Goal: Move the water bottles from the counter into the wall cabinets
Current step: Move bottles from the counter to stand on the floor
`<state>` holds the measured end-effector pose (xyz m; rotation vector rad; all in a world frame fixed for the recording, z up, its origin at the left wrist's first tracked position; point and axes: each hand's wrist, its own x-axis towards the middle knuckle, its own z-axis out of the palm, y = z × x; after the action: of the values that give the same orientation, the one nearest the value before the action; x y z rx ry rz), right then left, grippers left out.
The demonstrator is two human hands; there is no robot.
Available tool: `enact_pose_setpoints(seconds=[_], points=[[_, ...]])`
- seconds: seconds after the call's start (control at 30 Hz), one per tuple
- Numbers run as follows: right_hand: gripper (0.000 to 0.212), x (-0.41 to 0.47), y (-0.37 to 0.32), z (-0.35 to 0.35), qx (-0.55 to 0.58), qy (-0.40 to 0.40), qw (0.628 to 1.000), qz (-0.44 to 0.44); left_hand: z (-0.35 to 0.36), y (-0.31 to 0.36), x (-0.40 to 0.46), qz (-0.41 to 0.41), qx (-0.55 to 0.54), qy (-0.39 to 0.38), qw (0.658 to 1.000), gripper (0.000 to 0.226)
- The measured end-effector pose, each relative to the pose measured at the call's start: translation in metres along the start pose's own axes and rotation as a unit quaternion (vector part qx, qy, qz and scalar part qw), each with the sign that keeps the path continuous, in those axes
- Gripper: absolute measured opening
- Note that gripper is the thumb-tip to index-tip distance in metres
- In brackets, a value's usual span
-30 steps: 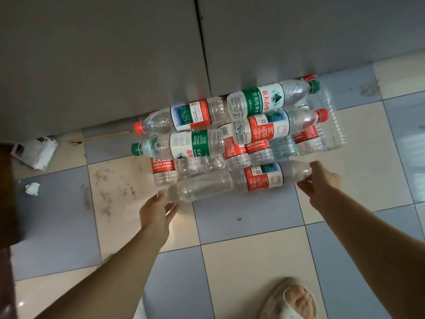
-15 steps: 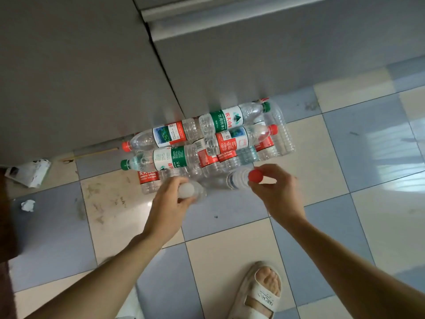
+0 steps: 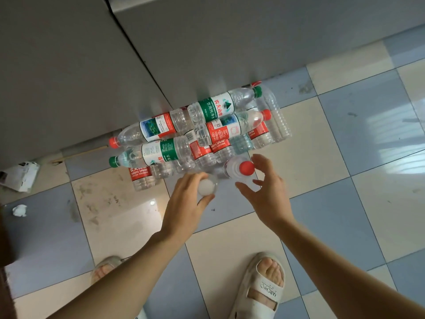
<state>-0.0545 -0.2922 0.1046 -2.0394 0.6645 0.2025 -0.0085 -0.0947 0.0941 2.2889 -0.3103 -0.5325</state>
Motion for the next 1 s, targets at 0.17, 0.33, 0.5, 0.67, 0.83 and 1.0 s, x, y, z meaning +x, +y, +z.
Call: enact_pose_setpoints(seconds=[0.17,0.33,0.5,0.67,0.83,1.0], points=[[0.100,0.013,0.031,0.011,0.019,-0.033,0.995,0.089,0.017,-0.021,0.000,-0.098,-0.038,-0.007,0.994,0.078],[0.096,0.038,0.056,0.038,0.051,-0.050,0.995,0.071,0.051,-0.041,0.010,-0.211,-0.176,-0.007,0.961,0.104],[0.072,0.057,0.073,0.061,0.115,-0.005,0.993,0.018,0.076,-0.051,0.019,-0.204,-0.196,0.065,0.957,0.077],[0.061,0.050,0.071,0.064,0.122,0.007,0.992,0.043,0.072,-0.046,0.020,-0.223,-0.195,0.068,0.953,0.074],[0.061,0.017,0.042,0.038,0.141,0.008,0.987,0.083,0.042,-0.019,0.008,-0.228,-0.185,0.064,0.954,0.074],[0.064,-0.029,-0.032,-0.021,0.159,-0.011,0.983,0.093,-0.020,0.038,-0.006,-0.223,-0.214,0.044,0.950,0.081]])
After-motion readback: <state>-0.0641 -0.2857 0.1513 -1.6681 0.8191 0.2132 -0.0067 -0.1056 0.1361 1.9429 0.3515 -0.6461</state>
